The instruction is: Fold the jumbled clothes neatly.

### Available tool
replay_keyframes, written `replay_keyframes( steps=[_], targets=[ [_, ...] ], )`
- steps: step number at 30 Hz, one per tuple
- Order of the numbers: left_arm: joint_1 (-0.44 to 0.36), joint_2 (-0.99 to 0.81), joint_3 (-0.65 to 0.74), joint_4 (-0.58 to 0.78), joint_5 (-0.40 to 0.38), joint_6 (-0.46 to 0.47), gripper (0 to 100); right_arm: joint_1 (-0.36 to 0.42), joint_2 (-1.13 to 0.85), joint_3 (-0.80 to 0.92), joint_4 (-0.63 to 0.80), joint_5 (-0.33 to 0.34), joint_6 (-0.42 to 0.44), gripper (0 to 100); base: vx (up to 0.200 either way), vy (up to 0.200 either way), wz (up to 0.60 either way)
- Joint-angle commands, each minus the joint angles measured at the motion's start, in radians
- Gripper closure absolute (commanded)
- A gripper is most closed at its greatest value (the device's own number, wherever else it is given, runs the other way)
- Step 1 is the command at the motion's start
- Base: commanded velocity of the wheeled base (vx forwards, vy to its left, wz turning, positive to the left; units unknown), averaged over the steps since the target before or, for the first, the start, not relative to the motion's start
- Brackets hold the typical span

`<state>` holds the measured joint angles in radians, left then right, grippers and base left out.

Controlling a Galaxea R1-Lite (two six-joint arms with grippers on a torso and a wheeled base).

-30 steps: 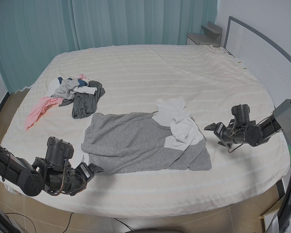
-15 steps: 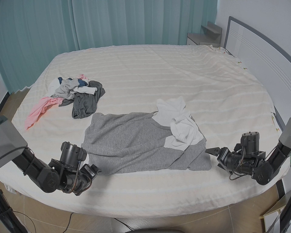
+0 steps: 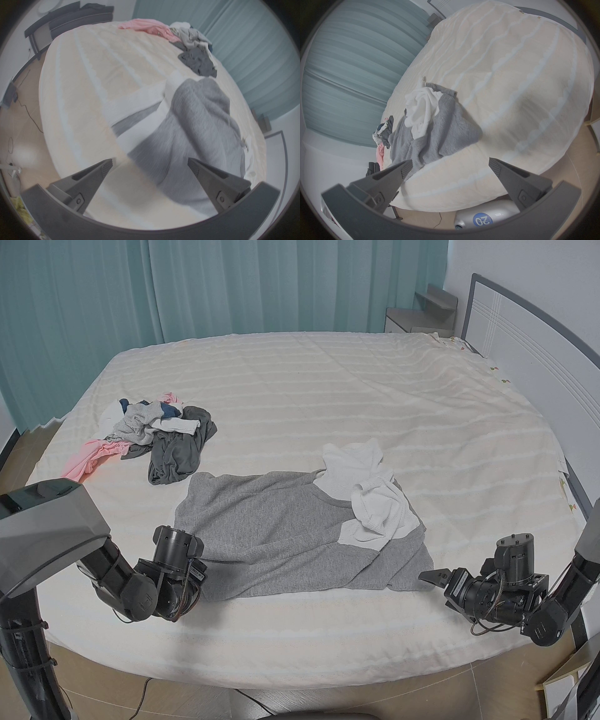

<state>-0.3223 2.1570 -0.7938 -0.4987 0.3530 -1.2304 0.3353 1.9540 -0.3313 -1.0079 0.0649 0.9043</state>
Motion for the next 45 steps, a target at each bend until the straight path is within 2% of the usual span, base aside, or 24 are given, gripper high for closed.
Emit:
replay_keyframes(
  steps=[1, 3, 4, 6, 7, 8, 10, 14, 15, 16, 17, 18, 31, 38, 45],
  targets=[
    [0.005, 0.053, -0.022, -0.001, 0.003, -0.001, 0, 0.028, 0.000, 0.014, -0.015, -0.004, 0.015, 0, 0.000, 0.000, 0.00],
    [0.005, 0.058, -0.022, -0.001, 0.003, -0.003, 0, 0.044, -0.001, 0.014, -0.023, -0.004, 0.041, 0, 0.000, 0.000, 0.00],
    [0.008, 0.060, -0.022, -0.003, 0.004, -0.004, 100, 0.059, -0.001, 0.014, -0.026, -0.004, 0.085, 0, 0.000, 0.000, 0.00],
    [0.016, 0.060, -0.022, -0.003, 0.006, -0.004, 100, 0.074, 0.011, 0.005, -0.026, -0.004, 0.151, 0, 0.000, 0.000, 0.00],
    [0.016, 0.060, -0.022, -0.003, 0.006, -0.004, 100, 0.074, 0.011, 0.005, -0.026, -0.004, 0.151, 0, 0.000, 0.000, 0.00],
    [0.026, 0.057, -0.022, -0.003, 0.009, -0.004, 100, 0.082, 0.025, 0.000, -0.026, -0.004, 0.200, 0, 0.000, 0.000, 0.00],
    [0.043, 0.053, -0.022, -0.003, 0.012, -0.004, 100, 0.085, 0.055, -0.008, -0.026, -0.008, 0.226, 0, 0.000, 0.000, 0.00],
    [0.072, 0.041, -0.022, -0.003, 0.021, -0.003, 100, 0.080, 0.138, -0.058, -0.029, -0.060, 0.275, 0, 0.000, 0.000, 0.00],
    [0.085, 0.030, -0.022, -0.003, 0.021, 0.000, 100, 0.080, 0.172, -0.097, -0.028, -0.100, 0.297, 0, 0.000, 0.000, 0.00],
    [0.085, 0.030, -0.022, -0.003, 0.021, 0.000, 100, 0.080, 0.175, -0.100, -0.028, -0.103, 0.298, 0, 0.000, 0.000, 0.00],
    [0.098, 0.017, -0.022, -0.004, 0.021, 0.003, 100, 0.076, 0.197, -0.135, -0.028, -0.145, 0.300, 0, 0.000, 0.000, 0.00],
    [0.106, 0.004, -0.022, -0.004, 0.021, 0.005, 100, 0.076, 0.204, -0.149, -0.026, -0.157, 0.297, 0, 0.000, 0.000, 0.00],
    [0.135, -0.028, -0.028, -0.003, 0.018, 0.040, 100, 0.077, 0.347, -0.295, -0.028, -0.180, 0.275, 0, 0.000, 0.000, 0.00],
    [0.146, -0.028, -0.041, 0.003, 0.014, 0.043, 100, 0.050, 0.439, -0.425, -0.028, -0.263, 0.200, 0, 0.000, 0.000, 0.00],
    [0.149, -0.026, -0.041, 0.005, 0.014, 0.063, 100, 0.027, 0.447, -0.502, -0.028, -0.267, 0.160, 0, 0.000, 0.000, 0.00]
  ],
)
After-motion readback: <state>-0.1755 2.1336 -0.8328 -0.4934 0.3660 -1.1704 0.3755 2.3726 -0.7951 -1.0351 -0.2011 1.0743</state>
